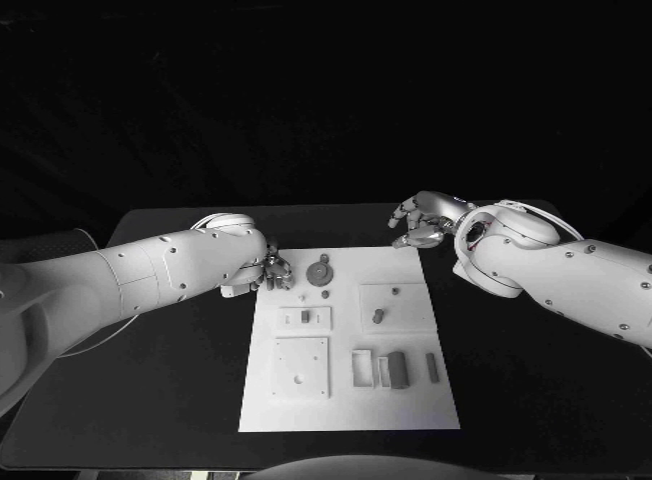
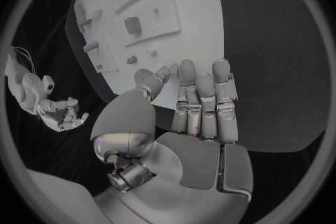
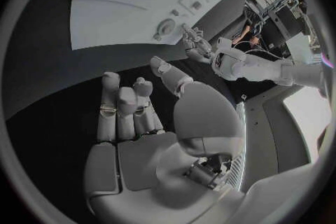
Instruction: Assemble the parts on the task board
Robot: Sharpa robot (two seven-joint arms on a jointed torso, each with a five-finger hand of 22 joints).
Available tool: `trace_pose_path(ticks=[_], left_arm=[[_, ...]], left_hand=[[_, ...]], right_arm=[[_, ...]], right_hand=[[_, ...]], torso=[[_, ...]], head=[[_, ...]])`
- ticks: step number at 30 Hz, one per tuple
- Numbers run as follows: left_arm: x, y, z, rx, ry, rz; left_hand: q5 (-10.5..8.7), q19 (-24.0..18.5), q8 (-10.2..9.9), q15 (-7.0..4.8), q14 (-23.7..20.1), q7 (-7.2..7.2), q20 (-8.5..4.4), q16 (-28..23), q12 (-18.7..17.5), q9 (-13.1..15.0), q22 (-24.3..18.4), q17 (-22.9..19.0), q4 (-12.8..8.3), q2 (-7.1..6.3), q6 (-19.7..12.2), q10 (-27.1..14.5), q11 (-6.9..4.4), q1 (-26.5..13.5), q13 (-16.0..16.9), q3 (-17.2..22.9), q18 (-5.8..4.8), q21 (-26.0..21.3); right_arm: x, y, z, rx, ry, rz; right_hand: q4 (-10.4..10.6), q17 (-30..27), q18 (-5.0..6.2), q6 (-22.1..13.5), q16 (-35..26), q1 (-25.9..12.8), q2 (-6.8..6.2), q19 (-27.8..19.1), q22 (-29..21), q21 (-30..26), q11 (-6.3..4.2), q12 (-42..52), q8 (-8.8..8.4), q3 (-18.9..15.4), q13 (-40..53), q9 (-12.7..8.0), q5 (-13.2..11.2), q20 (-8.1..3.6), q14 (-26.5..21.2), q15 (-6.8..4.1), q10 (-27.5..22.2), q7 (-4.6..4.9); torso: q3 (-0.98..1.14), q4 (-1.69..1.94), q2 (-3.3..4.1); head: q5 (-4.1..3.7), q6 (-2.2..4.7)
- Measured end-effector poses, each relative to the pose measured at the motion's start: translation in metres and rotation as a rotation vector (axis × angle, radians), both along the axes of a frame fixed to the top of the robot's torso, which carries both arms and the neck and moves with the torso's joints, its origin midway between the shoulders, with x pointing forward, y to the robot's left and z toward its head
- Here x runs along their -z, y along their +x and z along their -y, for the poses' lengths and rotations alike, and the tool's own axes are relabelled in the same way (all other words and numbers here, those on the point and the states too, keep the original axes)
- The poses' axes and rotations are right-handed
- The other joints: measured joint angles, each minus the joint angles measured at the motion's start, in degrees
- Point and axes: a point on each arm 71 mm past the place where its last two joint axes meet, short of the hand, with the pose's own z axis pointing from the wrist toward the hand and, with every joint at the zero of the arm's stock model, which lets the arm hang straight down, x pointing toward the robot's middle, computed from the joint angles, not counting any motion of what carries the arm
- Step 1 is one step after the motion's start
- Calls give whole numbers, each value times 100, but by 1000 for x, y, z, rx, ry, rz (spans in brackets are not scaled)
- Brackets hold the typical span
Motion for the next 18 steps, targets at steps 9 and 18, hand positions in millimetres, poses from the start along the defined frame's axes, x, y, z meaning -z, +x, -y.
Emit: trace_pose_path(ticks=[9, 18], left_arm=[[0, 0, 0, -15, -27, -3], [1, 0, -2, -33, -54, -6]], left_hand=[[59, 0, 0, 0, 1, -9, 1, 1, 0, -32, -1, -12, -118, 70, 8, 0, 0, 116, -14, 55, 0, 20], [338, 42, 10, -4, 23, -29, -1, 25, 12, -50, -1, -26, -268, 160, 52, 61, -22, 206, -31, 112, 1, 46]], right_arm=[[0, 0, 0, -1, 0, -1], [0, 0, 0, 0, -1, -2]], right_hand=[[0, 0, -5, -6, 0, 0, 0, 0, 0, 0, 8, 0, 0, 0, 0, 0, 0, 0, 0, 0, -8, 6], [0, 0, 26, -9, 0, 0, 0, 0, 0, 0, 10, 0, 0, 0, 1, 0, 0, 0, 0, 0, -10, 9]], torso=[[4, -4, 1], [5, -7, 1]], head=[[8, 0], [8, -3]])
